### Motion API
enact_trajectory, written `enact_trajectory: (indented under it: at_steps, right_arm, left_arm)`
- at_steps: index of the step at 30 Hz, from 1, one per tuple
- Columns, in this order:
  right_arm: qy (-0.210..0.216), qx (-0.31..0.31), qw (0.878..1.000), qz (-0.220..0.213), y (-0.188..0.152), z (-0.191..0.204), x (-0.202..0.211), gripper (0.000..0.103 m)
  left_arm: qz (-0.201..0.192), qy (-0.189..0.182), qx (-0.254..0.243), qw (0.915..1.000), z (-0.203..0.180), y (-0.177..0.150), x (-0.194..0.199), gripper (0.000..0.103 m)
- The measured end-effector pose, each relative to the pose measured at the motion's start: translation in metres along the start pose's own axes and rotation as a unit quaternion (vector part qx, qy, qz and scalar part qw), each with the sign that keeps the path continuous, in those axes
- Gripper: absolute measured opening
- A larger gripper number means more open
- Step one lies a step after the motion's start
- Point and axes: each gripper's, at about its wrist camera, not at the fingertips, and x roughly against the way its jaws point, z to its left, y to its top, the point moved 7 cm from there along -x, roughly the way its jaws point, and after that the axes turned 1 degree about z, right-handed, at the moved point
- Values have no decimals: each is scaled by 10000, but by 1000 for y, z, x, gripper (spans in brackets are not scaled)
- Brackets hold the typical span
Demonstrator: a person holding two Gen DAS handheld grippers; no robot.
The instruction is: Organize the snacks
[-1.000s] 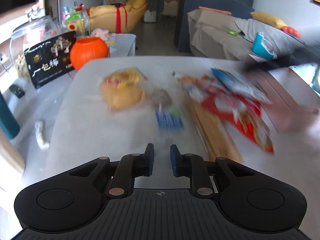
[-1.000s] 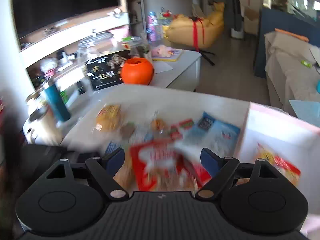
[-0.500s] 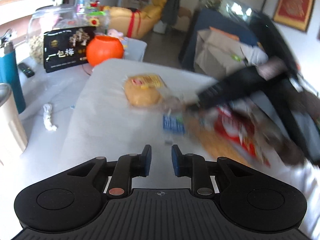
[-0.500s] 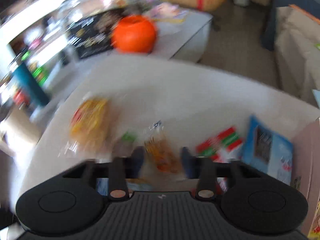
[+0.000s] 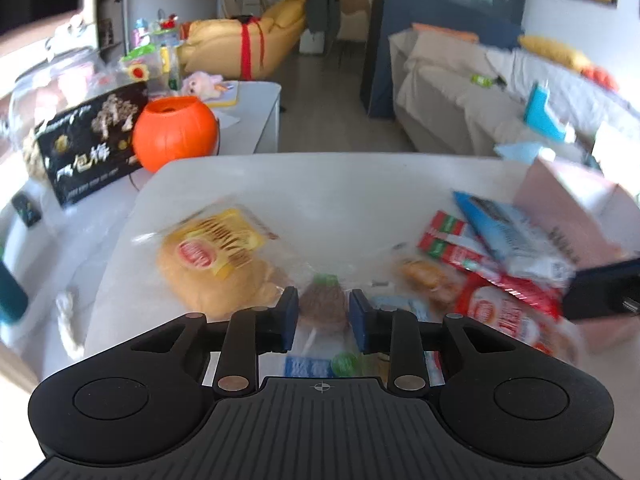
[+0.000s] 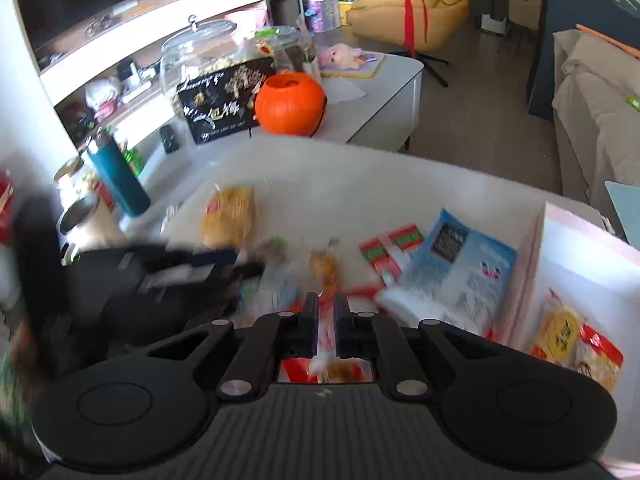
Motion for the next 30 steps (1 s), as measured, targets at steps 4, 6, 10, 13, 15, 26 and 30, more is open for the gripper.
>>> enact_trajectory:
  at_steps: [4, 6, 10, 13, 15, 26, 30]
  right_arm:
    - [-107, 109, 9998, -112, -10, -5, -1, 32]
    - [-103, 63, 9997, -193, -8, -8, -6, 45]
    - [-148, -197, 9992, -316, 7, -19, -28, 48]
    - [-88, -571, 9982, -166, 19, -26, -58, 47]
    - [-161, -724, 9972, 43, 25, -29, -84, 46]
    - [-165, -9, 9998, 59, 18, 2, -62, 16]
    - [17, -1, 9999, 109, -1, 0, -30, 8]
  left_arm:
    - [76, 17, -347, 9994, -6, 1, -2, 31]
    - [79, -142, -470, 9988, -6, -7, 7, 24]
    - [244, -301, -607, 9974, -9, -38, 29, 17]
    - [260, -316, -653, 9970, -11, -56, 44, 17]
    - [263, -385, -497, 9977, -7, -59, 50, 17]
    - [-210, -336, -21, 9992, 18, -12, 33, 24]
    - [-34, -315, -323, 9990, 4, 2, -5, 35]
